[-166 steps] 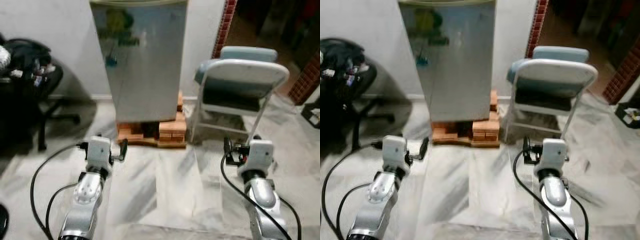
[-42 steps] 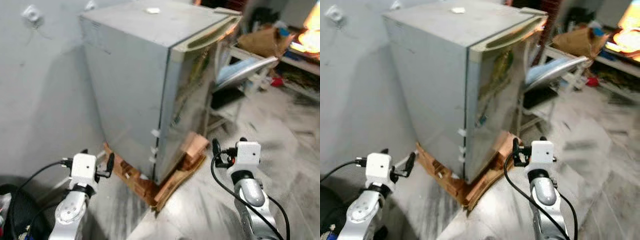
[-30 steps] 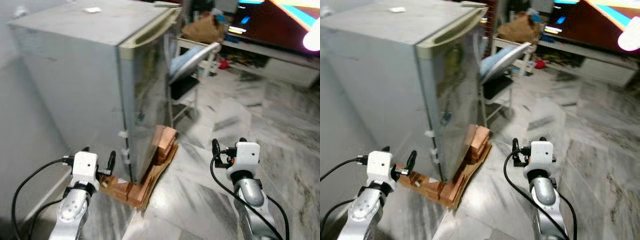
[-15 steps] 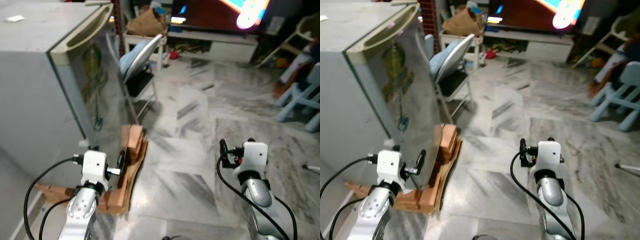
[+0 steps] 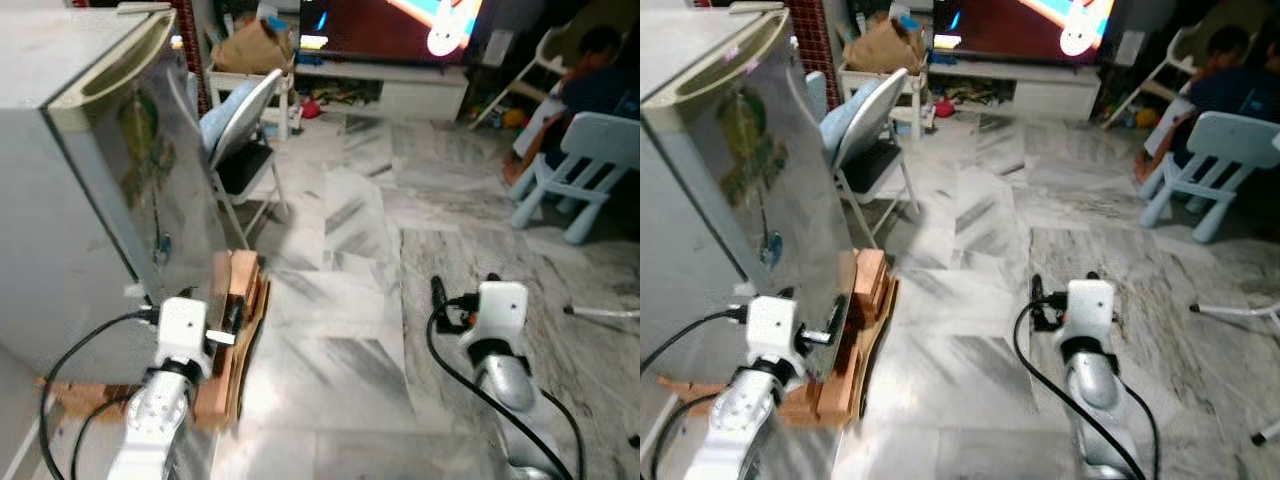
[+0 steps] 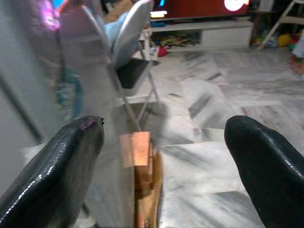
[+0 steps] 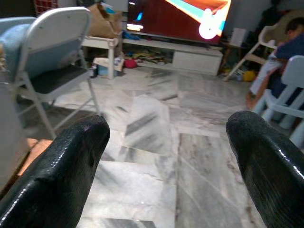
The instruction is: Restocking fridge
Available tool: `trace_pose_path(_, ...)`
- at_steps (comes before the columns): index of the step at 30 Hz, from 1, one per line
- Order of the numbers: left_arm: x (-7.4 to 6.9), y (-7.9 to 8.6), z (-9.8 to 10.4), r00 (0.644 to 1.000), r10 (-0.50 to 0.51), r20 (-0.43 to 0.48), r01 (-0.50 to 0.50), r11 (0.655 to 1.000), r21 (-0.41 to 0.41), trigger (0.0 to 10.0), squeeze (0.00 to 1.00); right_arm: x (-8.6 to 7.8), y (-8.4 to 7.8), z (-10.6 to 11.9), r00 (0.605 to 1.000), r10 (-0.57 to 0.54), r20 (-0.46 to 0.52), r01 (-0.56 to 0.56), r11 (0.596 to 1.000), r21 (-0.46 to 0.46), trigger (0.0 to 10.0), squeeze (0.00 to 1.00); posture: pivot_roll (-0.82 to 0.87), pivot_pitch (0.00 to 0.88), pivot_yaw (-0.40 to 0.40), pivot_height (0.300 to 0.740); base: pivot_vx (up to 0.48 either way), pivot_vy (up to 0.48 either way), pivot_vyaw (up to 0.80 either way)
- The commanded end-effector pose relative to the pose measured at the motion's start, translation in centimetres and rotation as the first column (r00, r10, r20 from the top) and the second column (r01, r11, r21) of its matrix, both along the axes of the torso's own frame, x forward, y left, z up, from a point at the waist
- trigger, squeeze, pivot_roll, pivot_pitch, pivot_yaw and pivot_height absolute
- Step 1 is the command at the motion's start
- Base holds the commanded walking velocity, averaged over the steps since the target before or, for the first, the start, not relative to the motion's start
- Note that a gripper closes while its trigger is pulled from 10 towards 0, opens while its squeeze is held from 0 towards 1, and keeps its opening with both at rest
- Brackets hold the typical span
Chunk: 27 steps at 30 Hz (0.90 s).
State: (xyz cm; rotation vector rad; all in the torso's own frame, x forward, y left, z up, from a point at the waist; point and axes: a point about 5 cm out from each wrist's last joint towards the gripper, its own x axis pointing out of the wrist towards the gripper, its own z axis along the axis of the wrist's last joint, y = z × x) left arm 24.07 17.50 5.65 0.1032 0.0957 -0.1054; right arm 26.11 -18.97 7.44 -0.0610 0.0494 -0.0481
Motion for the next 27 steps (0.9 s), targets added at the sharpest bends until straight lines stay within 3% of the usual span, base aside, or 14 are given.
trace_pose_path(1, 0.02, -0.24, 0.04, 1.000, -0.009, 0.000, 0.009, 1.000, 0.001, 10.0, 0.00, 0.02, -0.31, 0.14, 1.000, -0.011, 0.003, 0.011, 1.000, -0.009, 10.0, 0.00, 0.01, 0.000, -0.033, 0.740, 0.000, 0.277, 0.00)
trace_pose_path(9, -0.01, -0.38, 0.12, 1.000, -0.023, 0.006, 0.023, 1.000, 0.011, 10.0, 0.00, -0.04, -0.24, 0.08, 1.000, -0.010, 0.001, 0.010, 1.000, -0.007, 10.0, 0.00, 0.01, 0.000, -0.032, 0.740, 0.000, 0.269, 0.00)
trace_pose_path(16, 0.02, -0.58, 0.13, 0.999, -0.040, 0.010, 0.040, 0.999, 0.013, 10.0, 0.00, -0.02, -0.24, 0.09, 1.000, -0.010, 0.002, 0.010, 1.000, -0.007, 10.0, 0.00, 0.01, 0.000, -0.031, 0.740, 0.324, 0.246, 0.00)
trace_pose_path(27, -0.03, -0.88, 0.14, 0.998, -0.054, 0.009, 0.054, 0.998, 0.011, 10.0, 0.00, -0.07, -0.15, 0.05, 1.000, -0.012, 0.002, 0.012, 1.000, -0.005, 10.0, 0.00, 0.01, 0.000, -0.028, 0.740, 0.345, 0.000, 0.00)
